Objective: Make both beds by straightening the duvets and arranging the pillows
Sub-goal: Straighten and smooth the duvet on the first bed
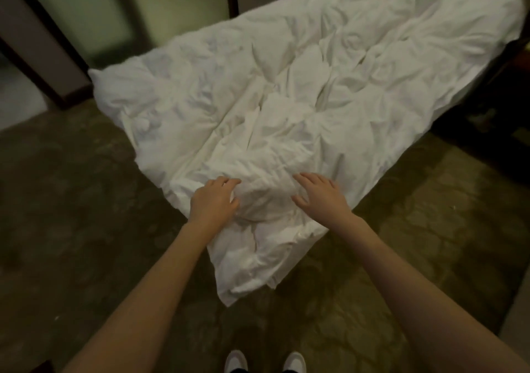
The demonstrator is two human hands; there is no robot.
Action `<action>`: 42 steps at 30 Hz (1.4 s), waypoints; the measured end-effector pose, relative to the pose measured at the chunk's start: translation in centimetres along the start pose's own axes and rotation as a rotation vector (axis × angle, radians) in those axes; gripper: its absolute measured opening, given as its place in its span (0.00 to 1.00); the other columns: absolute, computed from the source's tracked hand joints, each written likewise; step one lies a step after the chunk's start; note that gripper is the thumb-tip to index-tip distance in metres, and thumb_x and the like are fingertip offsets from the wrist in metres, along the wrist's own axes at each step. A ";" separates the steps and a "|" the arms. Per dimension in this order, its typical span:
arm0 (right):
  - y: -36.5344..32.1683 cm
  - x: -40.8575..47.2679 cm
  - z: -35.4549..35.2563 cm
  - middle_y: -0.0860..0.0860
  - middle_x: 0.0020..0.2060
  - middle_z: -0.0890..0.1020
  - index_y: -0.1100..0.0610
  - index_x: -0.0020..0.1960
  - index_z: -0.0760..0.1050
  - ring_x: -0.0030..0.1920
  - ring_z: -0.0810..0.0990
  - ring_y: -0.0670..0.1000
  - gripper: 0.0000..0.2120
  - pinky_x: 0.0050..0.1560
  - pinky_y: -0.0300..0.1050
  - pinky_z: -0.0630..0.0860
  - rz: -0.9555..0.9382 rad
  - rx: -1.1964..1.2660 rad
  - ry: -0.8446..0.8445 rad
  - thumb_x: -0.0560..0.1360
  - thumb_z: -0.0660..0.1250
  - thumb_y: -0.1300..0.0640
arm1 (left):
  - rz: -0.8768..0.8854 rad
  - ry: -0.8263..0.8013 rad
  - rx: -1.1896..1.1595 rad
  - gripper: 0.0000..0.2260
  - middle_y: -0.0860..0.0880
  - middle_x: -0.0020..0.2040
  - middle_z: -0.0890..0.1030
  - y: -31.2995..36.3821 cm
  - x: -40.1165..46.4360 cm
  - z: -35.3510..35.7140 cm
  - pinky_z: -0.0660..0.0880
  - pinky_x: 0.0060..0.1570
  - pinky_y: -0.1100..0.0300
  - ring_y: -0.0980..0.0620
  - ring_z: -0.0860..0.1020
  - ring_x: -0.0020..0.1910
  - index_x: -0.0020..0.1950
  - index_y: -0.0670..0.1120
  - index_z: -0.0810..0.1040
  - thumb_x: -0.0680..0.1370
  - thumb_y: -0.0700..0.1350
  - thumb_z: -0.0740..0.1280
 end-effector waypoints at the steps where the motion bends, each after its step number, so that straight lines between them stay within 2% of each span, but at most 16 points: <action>1: -0.6 0.1 -1.0 0.49 0.75 0.60 0.51 0.77 0.56 0.75 0.57 0.51 0.26 0.74 0.53 0.54 -0.007 0.000 0.016 0.81 0.55 0.45 | -0.002 0.008 0.014 0.20 0.50 0.71 0.68 -0.2 0.1 -1.5 0.68 0.57 0.55 0.48 0.69 0.66 0.73 0.52 0.65 0.81 0.50 0.59; 7: -5.3 2.4 -4.1 0.49 0.74 0.64 0.52 0.75 0.59 0.73 0.60 0.52 0.26 0.72 0.52 0.56 -0.052 0.021 0.042 0.80 0.57 0.45 | -0.022 -0.087 0.034 0.18 0.49 0.69 0.71 -2.9 0.8 -7.8 0.69 0.58 0.52 0.47 0.71 0.64 0.72 0.54 0.65 0.82 0.52 0.57; 15: -13.4 8.7 -4.7 0.50 0.72 0.66 0.53 0.74 0.62 0.72 0.62 0.53 0.25 0.71 0.53 0.58 -0.059 0.065 0.046 0.80 0.58 0.46 | -0.023 -0.059 0.055 0.18 0.50 0.68 0.71 -11.2 4.1 -13.3 0.70 0.53 0.56 0.49 0.72 0.63 0.71 0.54 0.67 0.82 0.51 0.57; 26: -23.5 19.6 -5.0 0.50 0.73 0.64 0.53 0.75 0.61 0.73 0.60 0.53 0.25 0.72 0.54 0.57 0.124 0.105 0.114 0.80 0.58 0.46 | 0.157 -0.101 0.061 0.17 0.50 0.69 0.71 -24.9 13.8 -17.7 0.70 0.60 0.54 0.49 0.71 0.64 0.71 0.53 0.68 0.81 0.51 0.58; 30: -25.2 23.2 -5.2 0.51 0.73 0.65 0.53 0.74 0.62 0.73 0.60 0.53 0.25 0.72 0.54 0.57 0.164 0.132 0.134 0.80 0.58 0.46 | 0.196 -0.100 0.057 0.17 0.51 0.70 0.71 -28.0 17.5 -19.2 0.69 0.61 0.53 0.49 0.71 0.65 0.70 0.54 0.68 0.81 0.51 0.58; 34: -25.6 27.7 -5.5 0.51 0.73 0.64 0.53 0.74 0.62 0.73 0.61 0.53 0.25 0.72 0.54 0.57 0.223 0.144 0.143 0.80 0.58 0.46 | 0.245 -0.115 0.089 0.16 0.51 0.69 0.72 -30.1 22.3 -20.0 0.70 0.59 0.55 0.50 0.72 0.64 0.70 0.55 0.69 0.81 0.52 0.58; 42: -25.8 40.5 -5.9 0.50 0.74 0.62 0.52 0.75 0.60 0.74 0.59 0.51 0.25 0.73 0.55 0.54 0.322 0.149 0.130 0.80 0.57 0.46 | 0.305 -0.147 0.122 0.16 0.52 0.69 0.71 -33.9 35.7 -21.9 0.69 0.61 0.56 0.50 0.71 0.65 0.70 0.55 0.69 0.81 0.52 0.59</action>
Point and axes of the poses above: each hand's wrist, its own x-axis towards the middle knuckle, its own z-axis out of the palm, y = z × x, the point moved 3 cm from there along x, towards the middle knuckle
